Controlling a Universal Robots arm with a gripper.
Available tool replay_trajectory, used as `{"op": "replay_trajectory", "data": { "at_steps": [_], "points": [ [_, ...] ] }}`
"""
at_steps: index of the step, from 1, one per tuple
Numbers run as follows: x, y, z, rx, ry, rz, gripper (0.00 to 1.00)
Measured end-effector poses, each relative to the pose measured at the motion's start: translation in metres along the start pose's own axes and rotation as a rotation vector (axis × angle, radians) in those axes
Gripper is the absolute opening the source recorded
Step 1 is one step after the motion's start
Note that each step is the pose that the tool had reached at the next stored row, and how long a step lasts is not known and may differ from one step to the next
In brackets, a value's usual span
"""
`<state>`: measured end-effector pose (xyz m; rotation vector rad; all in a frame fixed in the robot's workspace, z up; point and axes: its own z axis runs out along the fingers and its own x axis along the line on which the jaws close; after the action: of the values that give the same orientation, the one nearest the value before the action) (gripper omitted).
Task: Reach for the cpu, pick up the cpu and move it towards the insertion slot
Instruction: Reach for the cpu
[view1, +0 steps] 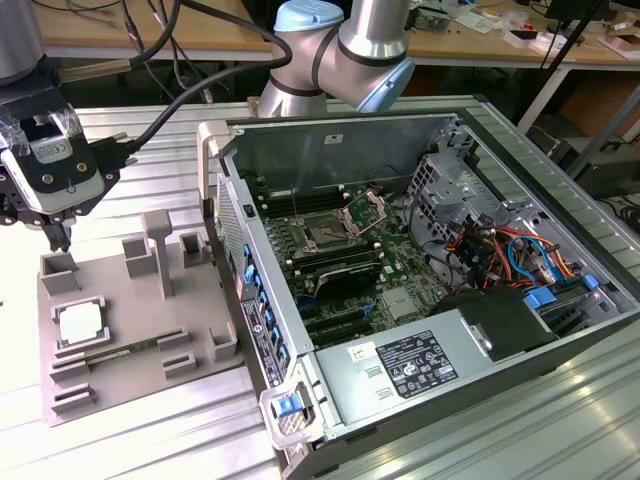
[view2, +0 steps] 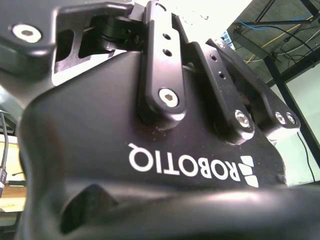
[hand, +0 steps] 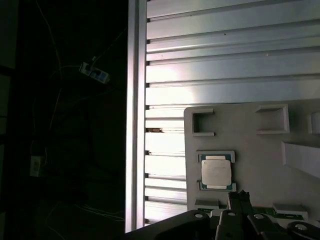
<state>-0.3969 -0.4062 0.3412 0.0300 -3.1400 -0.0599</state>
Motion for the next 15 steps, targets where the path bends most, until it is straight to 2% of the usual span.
{"op": "replay_trajectory", "data": {
  "at_steps": [15],
  "points": [
    [0.0001, -0.0001, 0.0031, 0.0000, 0.0000, 0.000, 0.11]
  ]
}}
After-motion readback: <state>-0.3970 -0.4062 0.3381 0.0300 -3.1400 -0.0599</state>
